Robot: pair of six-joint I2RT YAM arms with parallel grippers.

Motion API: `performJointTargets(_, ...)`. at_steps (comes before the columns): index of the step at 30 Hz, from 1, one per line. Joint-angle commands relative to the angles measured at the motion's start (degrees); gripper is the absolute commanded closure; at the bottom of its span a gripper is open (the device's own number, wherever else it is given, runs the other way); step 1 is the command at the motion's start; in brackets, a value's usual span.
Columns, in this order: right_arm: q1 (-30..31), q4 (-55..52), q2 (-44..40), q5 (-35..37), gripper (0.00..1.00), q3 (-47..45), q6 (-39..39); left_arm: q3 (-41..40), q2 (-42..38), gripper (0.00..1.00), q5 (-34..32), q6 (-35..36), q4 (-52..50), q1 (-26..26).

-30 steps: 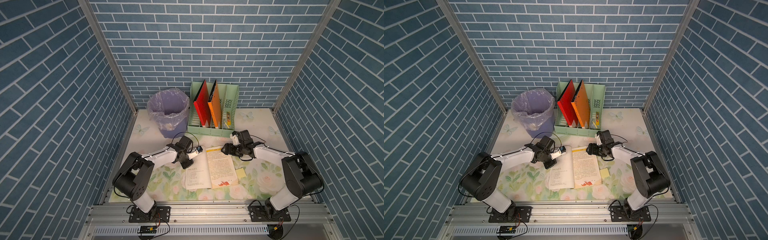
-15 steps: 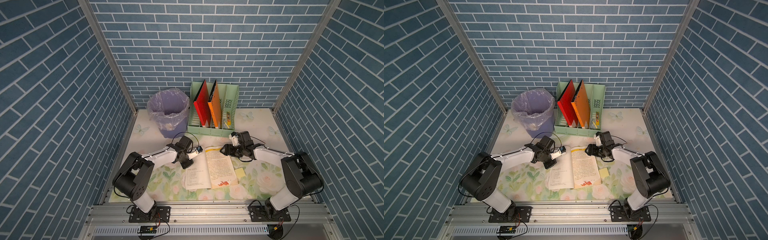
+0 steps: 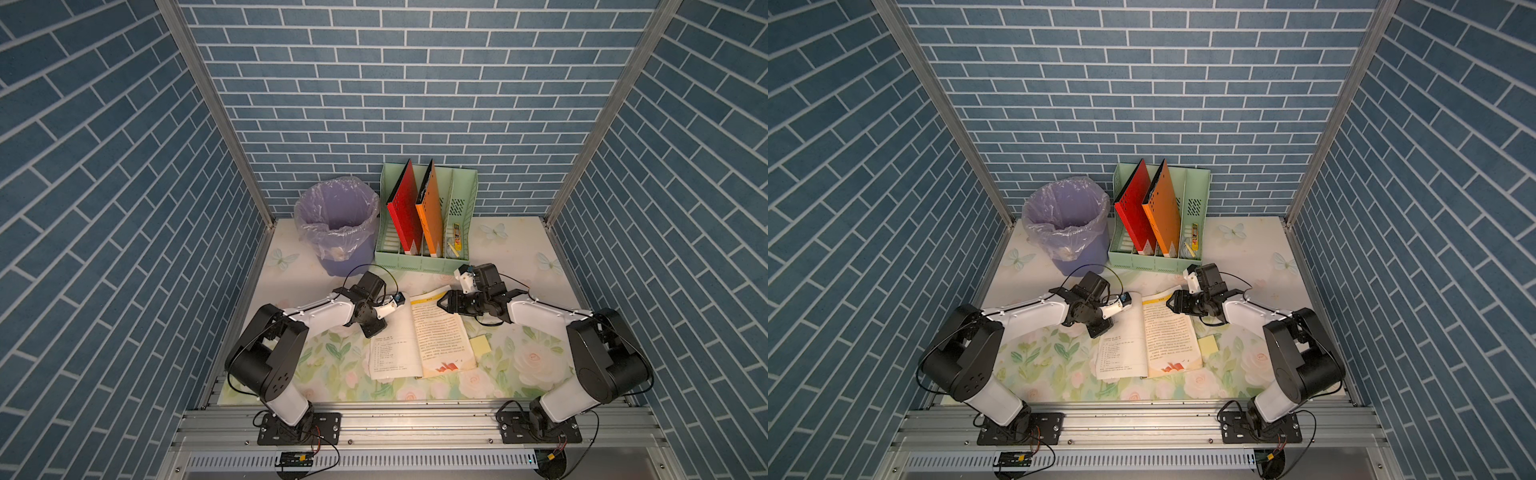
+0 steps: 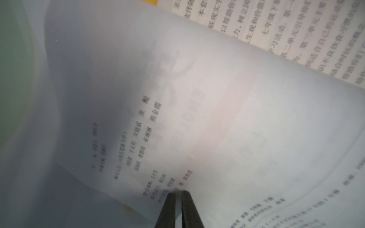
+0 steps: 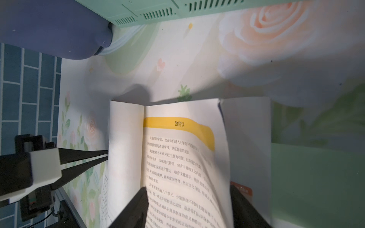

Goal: Peel off the used sticky note
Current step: Turn the page of the book at the center of the board.

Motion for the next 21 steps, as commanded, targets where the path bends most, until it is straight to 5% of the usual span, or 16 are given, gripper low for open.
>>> performJointTargets(1, -0.2, 0.6, 2.6, -1.0, 0.38, -0.2, 0.3, -0.5, -1.5, 0.87, 0.2, 0.4, -0.6, -0.2)
performJointTargets(11, 3.8, -3.2, -2.1, -2.5, 0.84, 2.4, 0.8, 2.4, -3.5, 0.87, 2.6, 0.2, -3.6, 1.3)
performJointTargets(21, 18.6, -8.0, -1.0, 12.7, 0.82, 11.2, 16.4, 9.2, -9.5, 0.85, 9.3, 0.7, -10.5, 10.8)
